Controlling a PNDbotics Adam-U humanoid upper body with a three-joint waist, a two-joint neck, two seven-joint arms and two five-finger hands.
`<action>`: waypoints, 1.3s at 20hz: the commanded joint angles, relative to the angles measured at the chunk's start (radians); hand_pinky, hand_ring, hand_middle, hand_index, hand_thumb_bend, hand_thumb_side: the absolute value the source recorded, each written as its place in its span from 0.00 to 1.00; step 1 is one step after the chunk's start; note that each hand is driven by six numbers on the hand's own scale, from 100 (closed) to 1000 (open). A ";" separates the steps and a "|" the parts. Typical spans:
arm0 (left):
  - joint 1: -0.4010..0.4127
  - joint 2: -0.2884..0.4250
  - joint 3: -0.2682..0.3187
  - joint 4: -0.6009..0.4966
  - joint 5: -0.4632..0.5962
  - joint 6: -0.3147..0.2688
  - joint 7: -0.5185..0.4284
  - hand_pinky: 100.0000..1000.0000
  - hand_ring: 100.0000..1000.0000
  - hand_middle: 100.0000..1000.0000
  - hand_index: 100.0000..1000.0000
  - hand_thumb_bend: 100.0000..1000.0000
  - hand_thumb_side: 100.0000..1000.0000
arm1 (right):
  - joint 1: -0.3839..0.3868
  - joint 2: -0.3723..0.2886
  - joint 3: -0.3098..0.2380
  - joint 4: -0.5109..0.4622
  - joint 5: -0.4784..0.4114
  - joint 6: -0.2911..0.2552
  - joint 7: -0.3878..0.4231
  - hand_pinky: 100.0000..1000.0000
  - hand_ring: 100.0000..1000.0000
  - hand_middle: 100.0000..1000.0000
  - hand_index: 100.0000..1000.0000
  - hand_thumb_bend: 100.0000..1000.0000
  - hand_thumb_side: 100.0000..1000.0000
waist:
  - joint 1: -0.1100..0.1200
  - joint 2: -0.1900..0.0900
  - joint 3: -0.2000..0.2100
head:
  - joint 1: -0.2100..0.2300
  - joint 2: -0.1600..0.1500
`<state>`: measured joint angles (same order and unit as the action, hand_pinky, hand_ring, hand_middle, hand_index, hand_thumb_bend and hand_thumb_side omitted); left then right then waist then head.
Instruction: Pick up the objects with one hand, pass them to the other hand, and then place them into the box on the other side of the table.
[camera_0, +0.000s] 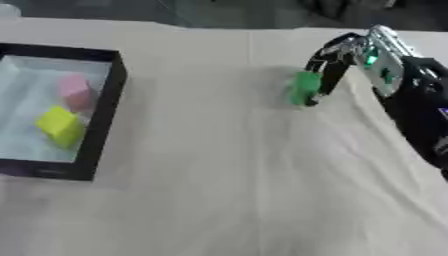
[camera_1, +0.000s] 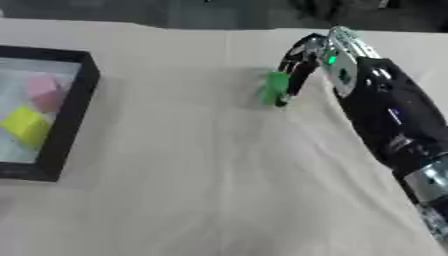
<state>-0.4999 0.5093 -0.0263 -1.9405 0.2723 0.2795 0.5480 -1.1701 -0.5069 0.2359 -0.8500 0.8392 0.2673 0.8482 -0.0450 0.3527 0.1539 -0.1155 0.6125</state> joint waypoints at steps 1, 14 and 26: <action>-0.012 0.010 0.004 -0.018 0.001 -0.002 -0.003 0.71 0.79 0.83 0.87 0.01 0.75 | -0.018 -0.017 -0.003 -0.009 -0.008 0.002 -0.008 0.95 0.91 0.79 0.82 0.46 0.07 | -0.007 -0.004 0.002 | 0.005 -0.011; -0.005 0.015 0.007 -0.016 -0.001 0.002 -0.004 0.72 0.78 0.83 0.87 0.01 0.75 | -0.012 -0.043 -0.003 -0.060 -0.052 0.018 -0.064 0.91 0.83 0.66 0.65 0.20 0.00 | -0.008 -0.018 -0.009 | 0.024 0.000; 0.016 0.029 0.015 -0.014 -0.002 0.005 0.002 0.72 0.78 0.83 0.86 0.00 0.75 | 0.074 -0.155 0.002 -0.350 -0.141 0.074 -0.179 0.88 0.78 0.65 0.62 0.09 0.00 | 0.012 -0.042 -0.040 | 0.037 0.014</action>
<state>-0.4784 0.5106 -0.0249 -1.9402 0.2721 0.2829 0.5473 -1.0814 -0.6129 0.2421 -1.1429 0.7151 0.3344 0.6891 -0.0445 0.3511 0.1142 -0.0816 0.6233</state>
